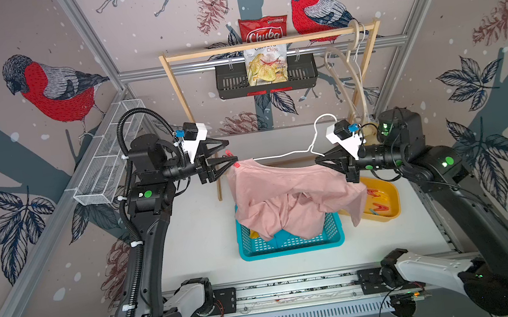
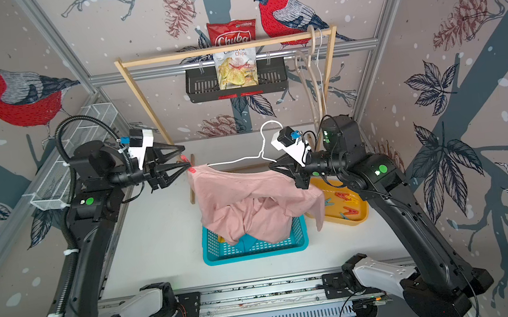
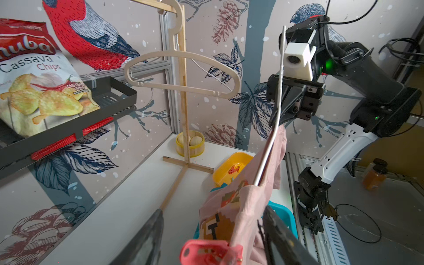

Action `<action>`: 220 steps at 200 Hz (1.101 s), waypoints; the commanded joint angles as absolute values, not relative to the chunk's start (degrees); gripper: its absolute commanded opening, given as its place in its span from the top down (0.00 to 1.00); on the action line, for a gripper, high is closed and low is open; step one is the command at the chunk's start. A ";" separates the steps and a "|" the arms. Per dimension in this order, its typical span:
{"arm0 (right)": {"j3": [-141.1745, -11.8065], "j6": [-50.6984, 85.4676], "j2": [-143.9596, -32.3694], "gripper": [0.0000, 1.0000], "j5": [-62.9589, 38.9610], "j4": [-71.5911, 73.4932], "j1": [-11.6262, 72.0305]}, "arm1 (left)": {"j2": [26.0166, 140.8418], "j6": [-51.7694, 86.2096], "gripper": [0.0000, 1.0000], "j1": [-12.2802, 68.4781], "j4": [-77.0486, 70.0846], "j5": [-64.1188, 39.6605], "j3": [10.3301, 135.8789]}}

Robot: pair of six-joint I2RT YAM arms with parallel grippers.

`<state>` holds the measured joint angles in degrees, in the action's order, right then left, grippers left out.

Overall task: Remove the clothespins securing t-shirts to the hanger
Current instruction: Remove the clothespin from the hanger.

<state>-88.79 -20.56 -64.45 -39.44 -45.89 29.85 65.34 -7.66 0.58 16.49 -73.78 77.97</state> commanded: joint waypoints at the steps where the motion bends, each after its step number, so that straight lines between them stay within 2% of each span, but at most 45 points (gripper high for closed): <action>1: -89.47 -19.86 -64.38 1.00 -42.89 -43.79 29.68 | 65.97 -5.95 0.38 0.39 13.98 -79.16 78.10; 21: -89.32 -19.86 -64.26 1.00 -43.16 -43.09 29.53 | 66.60 -4.93 0.45 0.43 14.09 -79.92 78.09; 54: -89.11 -20.03 -64.67 1.00 -43.26 -42.80 29.28 | 66.69 -4.33 0.64 0.38 14.75 -80.94 77.85; 169: -89.58 -20.39 -65.48 1.00 -45.00 -42.80 27.19 | 65.73 -3.21 0.68 0.37 14.33 -82.37 76.26; 178: -89.65 -20.48 -65.65 1.00 -45.07 -42.97 27.16 | 65.82 -3.25 0.76 0.43 14.34 -82.32 76.44; 220: -89.56 -20.70 -66.07 1.00 -45.35 -43.15 26.73 | 66.01 -2.77 0.93 0.38 14.33 -81.11 76.83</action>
